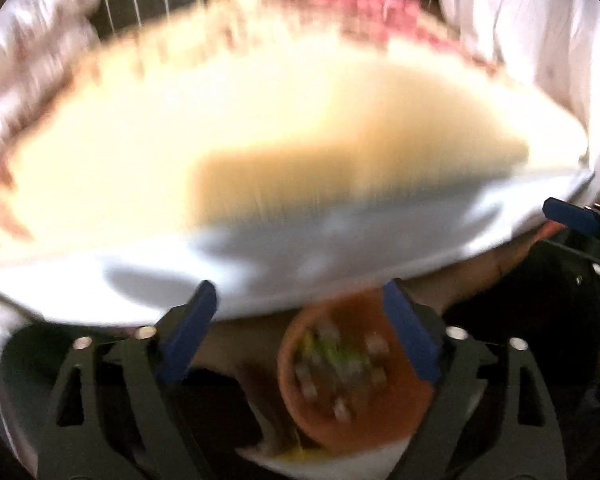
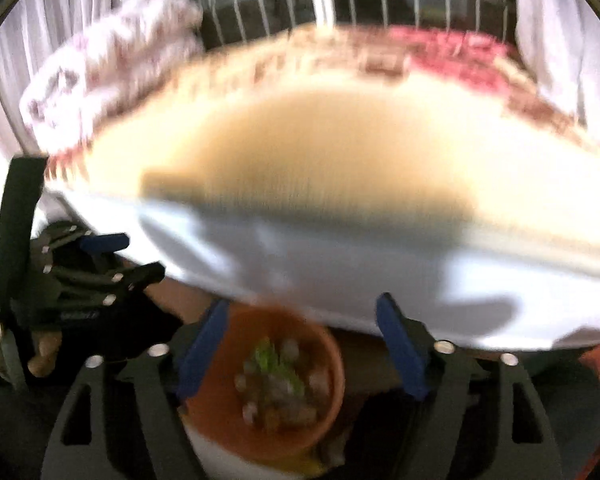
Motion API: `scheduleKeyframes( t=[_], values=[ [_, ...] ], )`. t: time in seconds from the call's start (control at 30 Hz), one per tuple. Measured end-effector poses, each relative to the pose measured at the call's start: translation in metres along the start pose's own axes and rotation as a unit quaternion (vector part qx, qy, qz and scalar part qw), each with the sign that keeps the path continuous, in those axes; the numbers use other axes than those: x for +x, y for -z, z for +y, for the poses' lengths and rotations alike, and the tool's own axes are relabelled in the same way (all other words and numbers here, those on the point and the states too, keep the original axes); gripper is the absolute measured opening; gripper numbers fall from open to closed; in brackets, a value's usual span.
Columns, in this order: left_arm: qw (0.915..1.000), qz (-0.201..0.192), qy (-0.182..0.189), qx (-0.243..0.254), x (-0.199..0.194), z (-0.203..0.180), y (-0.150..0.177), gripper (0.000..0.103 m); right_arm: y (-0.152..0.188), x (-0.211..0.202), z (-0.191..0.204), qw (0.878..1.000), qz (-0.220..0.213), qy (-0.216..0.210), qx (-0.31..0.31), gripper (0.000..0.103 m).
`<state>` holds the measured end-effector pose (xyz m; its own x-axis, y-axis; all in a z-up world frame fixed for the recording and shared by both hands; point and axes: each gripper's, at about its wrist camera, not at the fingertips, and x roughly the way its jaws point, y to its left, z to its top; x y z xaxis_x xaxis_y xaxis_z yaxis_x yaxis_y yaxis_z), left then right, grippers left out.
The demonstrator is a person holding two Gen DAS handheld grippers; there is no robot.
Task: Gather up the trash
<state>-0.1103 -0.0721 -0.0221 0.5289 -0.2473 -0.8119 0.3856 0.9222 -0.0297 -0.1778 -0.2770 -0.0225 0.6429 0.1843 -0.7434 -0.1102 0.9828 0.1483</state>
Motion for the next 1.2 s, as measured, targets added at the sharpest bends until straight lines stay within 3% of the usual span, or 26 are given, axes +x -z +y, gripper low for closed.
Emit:
scheduleKeyframes(
  t=[0.07, 0.13, 0.2, 0.27, 0.37, 0.43, 0.53, 0.7, 0.87, 1.2],
  values=[
    [0.9979, -0.06, -0.025, 0.007, -0.015, 0.003, -0.028, 0.091, -0.029, -0.002, -0.008, 0.999, -0.036, 0.018, -0.001, 0.08],
    [0.9947, -0.092, -0.044, 0.013, -0.017, 0.006, -0.053, 0.092, -0.058, 0.0, -0.011, 0.996, -0.085, 0.037, -0.001, 0.091],
    [0.9915, -0.114, -0.063, 0.013, -0.011, 0.01, -0.078, 0.092, -0.086, 0.004, -0.016, 0.989, -0.134, 0.061, 0.0, 0.098],
    [0.9887, -0.13, -0.075, 0.01, -0.002, 0.014, -0.102, 0.092, -0.115, 0.009, -0.022, 0.98, -0.179, 0.088, -0.001, 0.098],
    [0.9851, -0.145, -0.092, 0.004, 0.02, 0.023, -0.134, 0.093, -0.15, 0.028, -0.028, 0.969, -0.213, 0.122, -0.01, 0.098],
    [0.9839, -0.143, -0.108, -0.003, 0.036, 0.027, -0.153, 0.093, -0.175, 0.05, -0.029, 0.968, -0.211, 0.135, -0.011, 0.098],
    [0.9851, -0.14, -0.1, -0.011, 0.057, 0.036, -0.171, 0.093, -0.19, 0.072, -0.032, 0.97, -0.197, 0.145, -0.001, 0.098],
    [0.9878, -0.123, -0.086, -0.043, 0.084, 0.049, -0.177, 0.093, -0.185, 0.098, -0.028, 0.976, -0.181, 0.123, 0.018, 0.098],
    [0.9888, -0.111, -0.076, -0.064, 0.097, 0.054, -0.178, 0.093, -0.18, 0.117, -0.026, 0.979, -0.151, 0.133, 0.014, 0.098],
    [0.9883, -0.11, -0.098, -0.041, 0.104, 0.046, -0.178, 0.093, -0.175, 0.123, -0.036, 0.982, -0.137, 0.125, 0.043, 0.098]
  ],
)
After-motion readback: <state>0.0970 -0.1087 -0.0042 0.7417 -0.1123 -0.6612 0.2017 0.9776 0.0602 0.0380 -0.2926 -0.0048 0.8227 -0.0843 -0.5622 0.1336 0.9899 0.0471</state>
